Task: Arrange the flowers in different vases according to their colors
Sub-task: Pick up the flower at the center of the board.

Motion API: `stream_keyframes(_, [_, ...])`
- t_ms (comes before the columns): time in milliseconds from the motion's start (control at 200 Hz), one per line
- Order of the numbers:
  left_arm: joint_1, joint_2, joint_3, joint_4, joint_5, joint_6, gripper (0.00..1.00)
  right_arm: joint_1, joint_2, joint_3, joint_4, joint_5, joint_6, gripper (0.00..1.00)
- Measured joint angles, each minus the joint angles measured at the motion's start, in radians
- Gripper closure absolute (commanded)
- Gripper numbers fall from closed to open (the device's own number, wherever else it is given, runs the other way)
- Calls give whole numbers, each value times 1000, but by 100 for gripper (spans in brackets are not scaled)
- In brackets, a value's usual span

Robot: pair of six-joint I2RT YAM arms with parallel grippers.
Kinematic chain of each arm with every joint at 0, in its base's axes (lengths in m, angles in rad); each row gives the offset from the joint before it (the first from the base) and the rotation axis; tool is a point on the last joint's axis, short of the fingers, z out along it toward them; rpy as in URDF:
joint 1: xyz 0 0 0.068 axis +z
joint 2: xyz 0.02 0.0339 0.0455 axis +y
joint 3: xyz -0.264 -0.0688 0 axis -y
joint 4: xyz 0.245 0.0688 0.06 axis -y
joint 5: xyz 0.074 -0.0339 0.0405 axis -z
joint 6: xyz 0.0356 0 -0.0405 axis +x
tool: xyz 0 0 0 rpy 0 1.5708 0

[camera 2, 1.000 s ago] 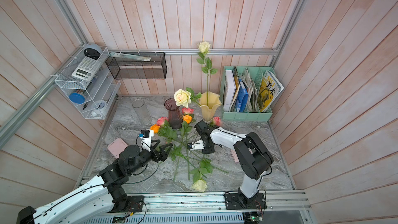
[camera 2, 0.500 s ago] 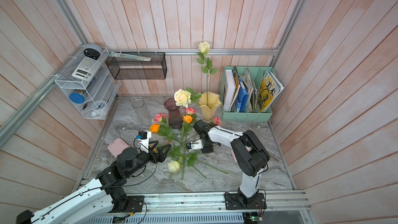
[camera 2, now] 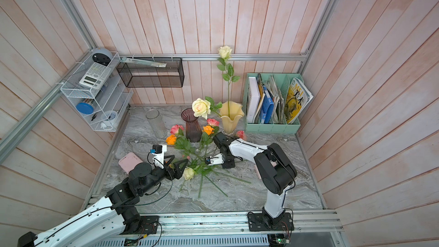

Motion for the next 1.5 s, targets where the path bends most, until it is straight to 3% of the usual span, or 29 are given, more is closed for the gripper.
stream_keyframes(645, [0,13,5,-13,0,1,0,61,-240,-80,-2,14,14,100])
stream_keyframes(850, [0,-22,86,-93,-33,12,0,64,-321,-88,-20,41,14,100])
stream_keyframes(1020, [0,-98,176,-184,-121,31,0,116,-414,-88,-34,63,19,100])
stream_keyframes(1185, [0,-227,272,-323,-295,39,0,193,-516,-89,-31,66,54,100])
stream_keyframes(1360, [0,-273,352,-443,-463,27,0,248,-699,-114,27,2,133,100])
stream_keyframes(1500, [1,-276,351,-513,-532,11,0,259,-820,-112,69,-57,185,100])
